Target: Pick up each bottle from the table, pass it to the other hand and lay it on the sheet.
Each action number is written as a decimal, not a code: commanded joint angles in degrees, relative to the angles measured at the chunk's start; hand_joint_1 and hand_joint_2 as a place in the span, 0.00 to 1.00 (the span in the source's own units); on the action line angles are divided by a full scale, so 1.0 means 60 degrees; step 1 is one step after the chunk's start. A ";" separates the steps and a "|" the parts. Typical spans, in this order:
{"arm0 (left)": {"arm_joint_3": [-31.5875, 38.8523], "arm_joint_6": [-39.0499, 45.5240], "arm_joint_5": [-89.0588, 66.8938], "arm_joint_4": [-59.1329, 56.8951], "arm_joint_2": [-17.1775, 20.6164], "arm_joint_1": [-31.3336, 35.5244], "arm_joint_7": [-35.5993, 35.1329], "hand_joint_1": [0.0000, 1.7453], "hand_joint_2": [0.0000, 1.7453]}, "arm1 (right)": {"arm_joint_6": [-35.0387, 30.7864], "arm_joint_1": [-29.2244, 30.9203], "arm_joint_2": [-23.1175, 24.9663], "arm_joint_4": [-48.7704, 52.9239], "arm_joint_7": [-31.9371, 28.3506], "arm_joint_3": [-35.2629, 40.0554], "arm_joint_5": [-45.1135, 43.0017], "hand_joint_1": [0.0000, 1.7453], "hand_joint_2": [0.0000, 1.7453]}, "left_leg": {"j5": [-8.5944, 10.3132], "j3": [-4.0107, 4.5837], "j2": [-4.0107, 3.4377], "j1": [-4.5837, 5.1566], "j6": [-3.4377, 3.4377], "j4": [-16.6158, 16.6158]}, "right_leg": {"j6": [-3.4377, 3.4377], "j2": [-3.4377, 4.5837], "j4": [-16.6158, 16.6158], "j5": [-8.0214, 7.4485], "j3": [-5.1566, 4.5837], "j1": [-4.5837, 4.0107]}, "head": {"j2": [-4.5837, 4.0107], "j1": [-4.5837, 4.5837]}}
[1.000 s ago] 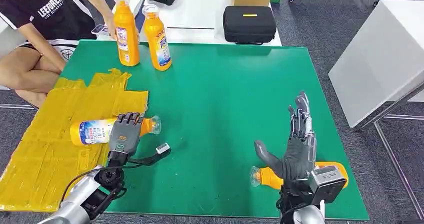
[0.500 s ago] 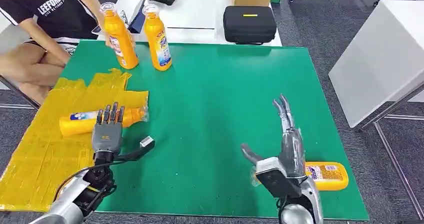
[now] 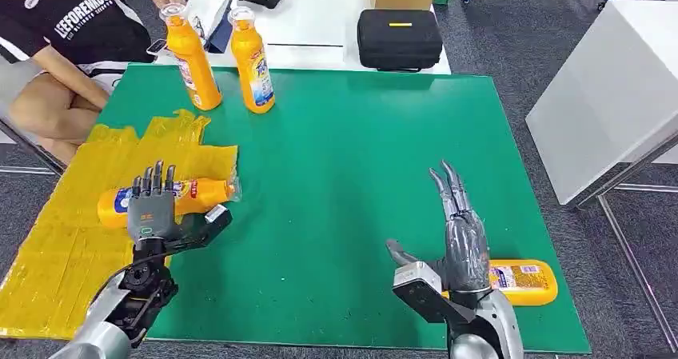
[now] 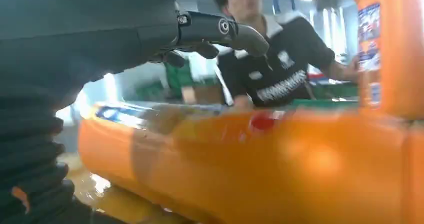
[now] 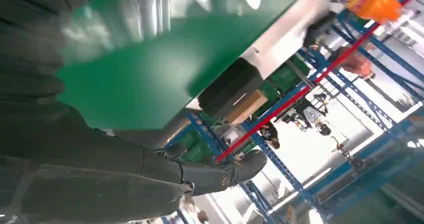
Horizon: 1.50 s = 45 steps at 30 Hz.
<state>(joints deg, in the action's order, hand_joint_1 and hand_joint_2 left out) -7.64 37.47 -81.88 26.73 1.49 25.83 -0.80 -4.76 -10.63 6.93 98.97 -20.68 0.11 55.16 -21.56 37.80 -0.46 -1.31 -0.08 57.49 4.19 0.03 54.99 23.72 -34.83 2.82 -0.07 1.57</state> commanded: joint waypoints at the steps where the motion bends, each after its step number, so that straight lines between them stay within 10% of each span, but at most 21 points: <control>1: 0.2498 -0.2710 0.4868 0.3535 -0.1470 -0.0984 0.5284 0.00 0.00 | 0.0419 -0.1205 -0.1509 0.0978 0.0110 -0.0401 0.1764 0.00 1.00 | -0.0020 -0.0022 0.0041 0.0004 -0.0015 0.0008 | -0.0033 -0.0040 0.0000 0.0026 0.0039 -0.0003 | 0.0000 0.0004; 4: 0.2033 -0.4312 0.6632 0.5031 -0.1677 -0.1485 0.6156 0.00 0.00 | 0.0669 -0.1684 -0.1770 0.1459 0.0204 -0.1289 0.1784 0.00 1.00 | -0.0040 -0.0043 0.0076 0.0011 -0.0021 0.0023 | -0.0044 -0.0074 0.0007 0.0055 0.0072 0.0000 | 0.0000 0.0004; 5: 0.1888 -0.4874 0.7240 0.5495 -0.1740 -0.1616 0.6417 0.00 1.00 | 0.0827 -0.1789 -0.1998 0.1571 0.0157 -0.1680 0.1497 0.00 1.00 | -0.0024 -0.0016 0.0050 0.0011 -0.0015 0.0015 | -0.0029 -0.0046 0.0001 0.0033 0.0037 0.0002 | 0.0000 0.0000; 21: 0.0578 -0.7437 1.1709 0.7328 -0.1369 -0.1879 0.6800 0.00 1.00 | 0.3750 -0.0778 -0.3554 -0.0511 -0.1028 -0.4970 0.1699 0.00 1.00 | -0.0037 -0.0045 0.0001 0.0016 -0.0021 -0.0001 | -0.0028 0.0007 -0.0024 0.0011 0.0055 0.0002 | 0.0000 0.0007; 45: 0.0416 -0.7766 1.2502 0.7541 -0.1156 -0.2015 0.6800 0.00 1.00 | 0.4144 0.0922 -0.5176 -0.3846 -0.0900 -0.3549 0.1540 0.00 1.00 | -0.0027 -0.0064 -0.0015 0.0017 -0.0034 -0.0004 | -0.0030 0.0018 -0.0028 0.0001 0.0085 0.0001 | 0.0000 0.0007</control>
<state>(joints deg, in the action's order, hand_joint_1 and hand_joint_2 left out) -3.72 -9.07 -7.13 72.15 -7.74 13.43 40.20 20.11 -10.00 -23.45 85.96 -26.82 -27.12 64.50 -21.57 37.81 -0.39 -1.14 -0.27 57.51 4.34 -0.03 54.95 23.68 -34.67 2.95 -0.07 1.62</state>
